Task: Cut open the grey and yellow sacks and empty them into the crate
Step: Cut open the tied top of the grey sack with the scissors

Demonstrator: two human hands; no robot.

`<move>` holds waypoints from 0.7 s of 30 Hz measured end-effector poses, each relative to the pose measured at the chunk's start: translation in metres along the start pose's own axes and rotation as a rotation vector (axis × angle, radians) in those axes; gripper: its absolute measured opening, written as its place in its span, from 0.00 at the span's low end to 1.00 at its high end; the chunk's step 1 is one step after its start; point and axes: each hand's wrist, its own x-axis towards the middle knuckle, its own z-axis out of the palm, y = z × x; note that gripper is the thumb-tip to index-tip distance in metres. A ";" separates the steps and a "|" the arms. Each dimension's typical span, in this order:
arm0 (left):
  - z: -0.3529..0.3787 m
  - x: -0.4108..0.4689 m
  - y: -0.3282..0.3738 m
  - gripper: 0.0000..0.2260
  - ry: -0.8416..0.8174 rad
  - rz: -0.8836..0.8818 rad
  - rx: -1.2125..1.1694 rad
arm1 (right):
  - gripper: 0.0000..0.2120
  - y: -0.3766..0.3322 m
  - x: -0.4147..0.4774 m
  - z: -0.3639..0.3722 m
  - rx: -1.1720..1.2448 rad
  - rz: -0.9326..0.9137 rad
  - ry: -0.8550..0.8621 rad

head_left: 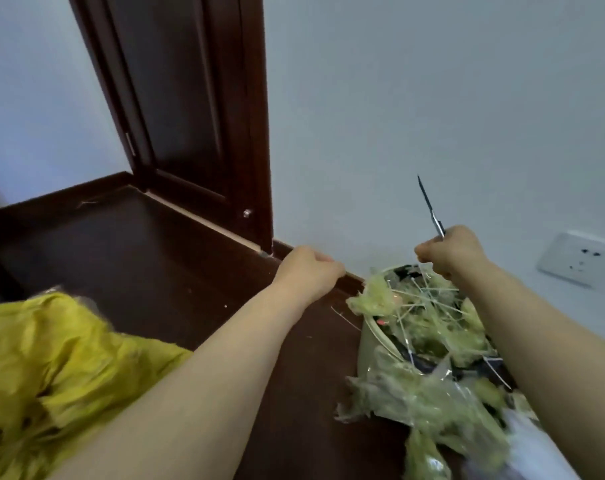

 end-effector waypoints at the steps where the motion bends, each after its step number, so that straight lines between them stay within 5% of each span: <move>1: 0.010 0.003 -0.003 0.05 -0.041 -0.026 -0.002 | 0.09 0.008 0.005 0.000 -0.019 0.005 0.007; 6: 0.027 0.012 -0.023 0.12 -0.083 -0.081 0.055 | 0.11 -0.002 0.002 0.016 0.069 -0.076 -0.041; 9: 0.006 0.012 -0.031 0.14 -0.017 -0.094 0.070 | 0.08 -0.042 -0.027 0.040 0.304 -0.069 -0.245; 14: -0.062 -0.010 -0.035 0.13 0.221 -0.100 0.035 | 0.12 -0.111 -0.090 0.086 0.639 0.011 -0.716; 21: -0.208 -0.111 -0.066 0.13 0.691 -0.031 -0.217 | 0.05 -0.205 -0.229 0.159 0.737 -0.271 -0.977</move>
